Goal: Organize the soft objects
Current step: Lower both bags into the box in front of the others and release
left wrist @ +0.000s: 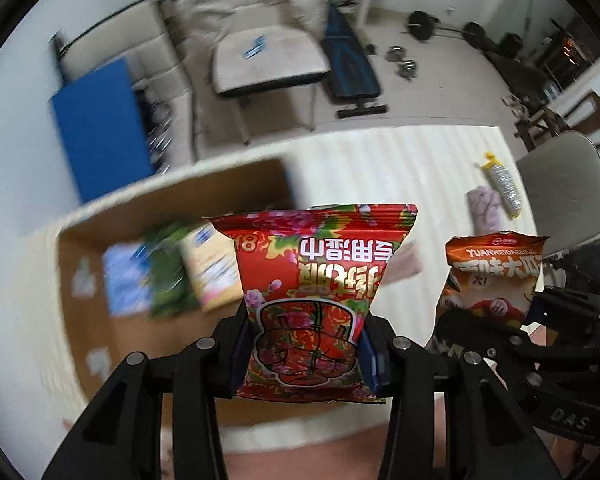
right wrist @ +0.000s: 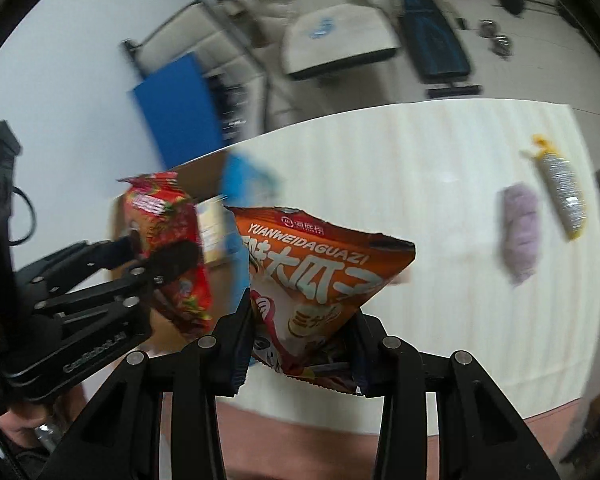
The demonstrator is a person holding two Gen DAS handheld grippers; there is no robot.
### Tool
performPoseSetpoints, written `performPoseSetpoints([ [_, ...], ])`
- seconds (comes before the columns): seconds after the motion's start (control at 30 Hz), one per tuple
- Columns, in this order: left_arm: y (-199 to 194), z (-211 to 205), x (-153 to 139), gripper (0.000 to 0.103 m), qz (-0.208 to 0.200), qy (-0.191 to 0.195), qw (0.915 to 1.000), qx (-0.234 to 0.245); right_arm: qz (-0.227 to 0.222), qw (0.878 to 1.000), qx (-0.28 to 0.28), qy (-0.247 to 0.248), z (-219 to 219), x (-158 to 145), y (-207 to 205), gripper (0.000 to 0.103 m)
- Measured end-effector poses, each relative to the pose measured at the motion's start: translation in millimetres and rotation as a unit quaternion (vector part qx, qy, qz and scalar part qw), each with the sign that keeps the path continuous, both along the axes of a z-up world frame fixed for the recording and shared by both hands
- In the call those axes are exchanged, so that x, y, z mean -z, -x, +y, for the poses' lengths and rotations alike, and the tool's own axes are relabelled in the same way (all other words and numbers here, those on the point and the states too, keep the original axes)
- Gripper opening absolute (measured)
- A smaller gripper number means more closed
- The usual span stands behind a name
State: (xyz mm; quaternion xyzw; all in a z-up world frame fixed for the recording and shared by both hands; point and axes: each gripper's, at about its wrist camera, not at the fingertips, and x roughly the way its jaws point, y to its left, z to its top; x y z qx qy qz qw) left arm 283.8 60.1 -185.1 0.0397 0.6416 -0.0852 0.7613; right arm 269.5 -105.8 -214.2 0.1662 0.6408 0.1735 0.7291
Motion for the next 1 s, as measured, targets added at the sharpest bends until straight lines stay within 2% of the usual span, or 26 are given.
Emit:
performPoseSetpoints([
  [0.07,14,42,6,0.041,0.011,-0.011,0.9996,-0.025,0.004,1.0,-0.021,-0.021,40,-3,9,0.043],
  [0.13,25,84,14,0.041,0.015,-0.042,0.9974,-0.057,0.01,0.999,-0.037,-0.035,76,0,13,0.042],
  [0.27,33,149,41,0.041,0.047,-0.044,0.9914,-0.113,0.031,0.996,-0.065,-0.048,151,17,20,0.042],
  [0.43,36,204,72,0.041,0.084,-0.037,0.9848,-0.148,0.049,0.994,-0.092,-0.029,205,49,13,0.042],
  [0.67,34,235,113,0.041,0.132,-0.017,0.9775,-0.163,0.065,0.992,-0.111,0.0,252,93,7,0.042],
  [0.77,31,236,128,0.042,0.154,-0.009,0.9761,-0.153,0.07,0.991,-0.112,0.004,266,108,4,0.042],
  [0.87,27,234,146,0.043,0.182,-0.042,0.9732,-0.134,0.075,0.988,-0.132,0.02,282,128,2,0.042],
  [0.93,26,233,152,0.044,0.19,-0.053,0.9706,-0.137,0.088,0.986,-0.139,0.031,290,140,1,0.047],
  [0.97,25,232,153,0.045,0.193,-0.046,0.9707,-0.136,0.094,0.985,-0.143,0.034,293,146,1,0.054],
  [1.0,25,232,154,0.047,0.194,-0.045,0.9704,-0.136,0.098,0.984,-0.142,0.032,294,150,1,0.072],
])
